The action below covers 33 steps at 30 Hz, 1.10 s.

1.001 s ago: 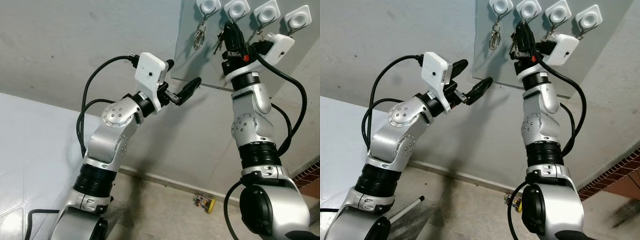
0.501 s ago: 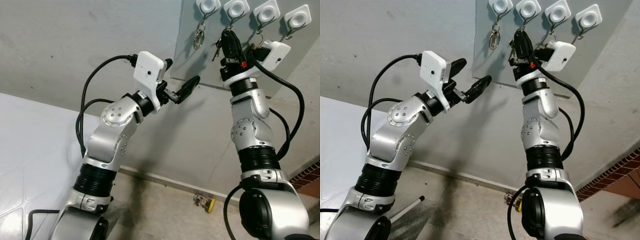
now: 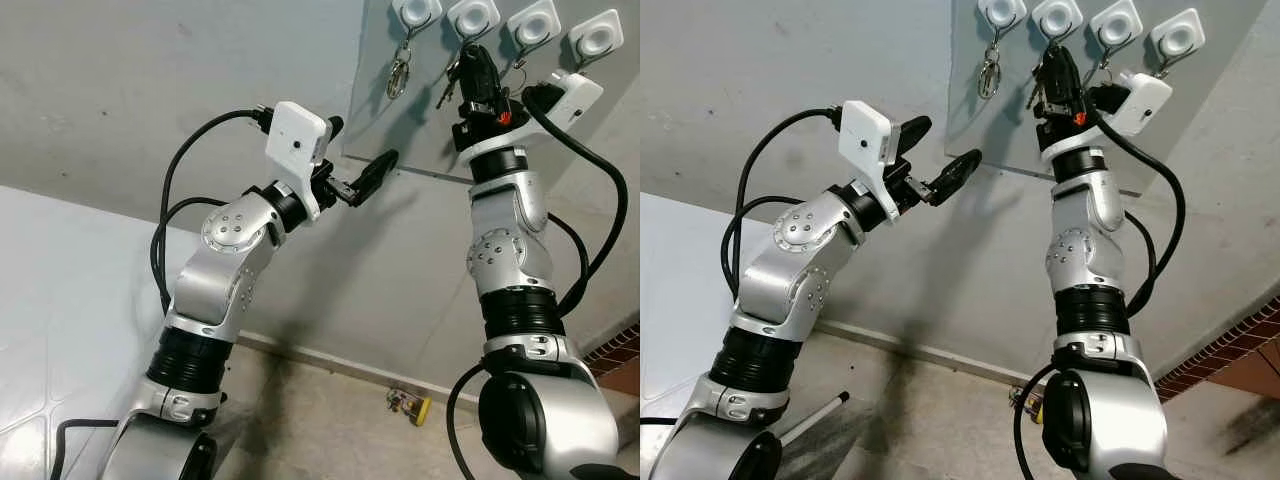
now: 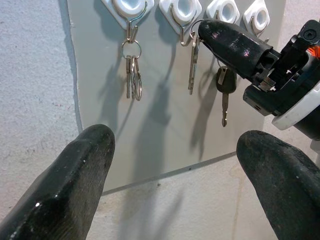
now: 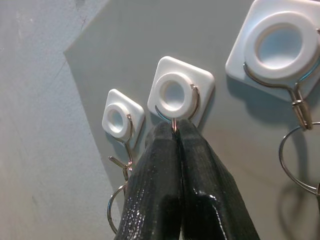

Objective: Hang keys on a hook

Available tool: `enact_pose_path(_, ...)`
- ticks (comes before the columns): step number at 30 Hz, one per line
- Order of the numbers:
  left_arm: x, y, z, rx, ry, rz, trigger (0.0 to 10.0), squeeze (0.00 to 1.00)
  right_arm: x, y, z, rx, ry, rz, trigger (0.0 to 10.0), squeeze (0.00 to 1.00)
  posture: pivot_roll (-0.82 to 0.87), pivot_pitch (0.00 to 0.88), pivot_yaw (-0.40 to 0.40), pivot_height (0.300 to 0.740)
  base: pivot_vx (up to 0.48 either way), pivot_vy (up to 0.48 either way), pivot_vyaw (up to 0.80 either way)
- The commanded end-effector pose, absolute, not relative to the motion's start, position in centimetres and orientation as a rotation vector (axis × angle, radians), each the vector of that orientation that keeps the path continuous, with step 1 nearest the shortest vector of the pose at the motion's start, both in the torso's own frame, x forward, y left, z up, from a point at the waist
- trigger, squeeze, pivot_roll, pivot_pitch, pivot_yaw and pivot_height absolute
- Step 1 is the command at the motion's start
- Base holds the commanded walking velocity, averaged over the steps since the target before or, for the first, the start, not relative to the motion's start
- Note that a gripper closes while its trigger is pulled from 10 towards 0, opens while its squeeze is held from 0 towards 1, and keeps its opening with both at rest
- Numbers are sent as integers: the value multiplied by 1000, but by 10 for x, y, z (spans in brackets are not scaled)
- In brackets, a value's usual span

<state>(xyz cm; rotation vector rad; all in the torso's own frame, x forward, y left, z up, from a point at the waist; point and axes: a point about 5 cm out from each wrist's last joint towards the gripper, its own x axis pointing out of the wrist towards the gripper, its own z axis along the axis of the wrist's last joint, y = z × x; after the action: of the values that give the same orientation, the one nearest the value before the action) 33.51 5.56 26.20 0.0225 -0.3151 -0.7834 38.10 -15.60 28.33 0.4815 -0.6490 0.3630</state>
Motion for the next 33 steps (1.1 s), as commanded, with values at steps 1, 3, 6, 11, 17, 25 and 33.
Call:
enact_pose_path(1, 333, 53, 271, 25, -342, -795, 10000, 0, 379, -157, 299, 491, -698, 377, 10000, 0, -1, 115, -21, 740, 0, 0, 0)
enact_pose_path(3, 333, 54, 271, 24, -345, -795, 10000, 0, 383, -159, 296, 559, -658, 361, 10000, 0, -1, 115, -21, 740, 0, 0, 0)
enact_pose_path(6, 333, 54, 272, 23, -346, -796, 10000, 0, 385, -160, 294, 609, -634, 351, 10000, 0, -1, 115, -21, 740, 0, 0, 0)
enact_pose_path(11, 333, 54, 273, 21, -348, -794, 10000, 0, 388, -162, 291, 697, -606, 335, 10000, 0, -2, 121, -22, 740, 0, 0, 0)
enact_pose_path(17, 333, 54, 273, 20, -349, -790, 10000, 0, 390, -166, 290, 826, -586, 331, 10000, 0, -2, 121, -22, 740, 0, 0, 0)
enact_pose_path(25, 333, 55, 274, 20, -350, -786, 10000, 0, 390, -165, 289, 906, -578, 353, 10000, 0, 1, 124, -21, 740, 0, 0, 0)
enact_pose_path(33, 334, 55, 274, 20, -347, -785, 10000, 0, 386, -163, 283, 1018, -571, 394, 10000, 957, 1, 126, -20, 740, 0, 0, 0)
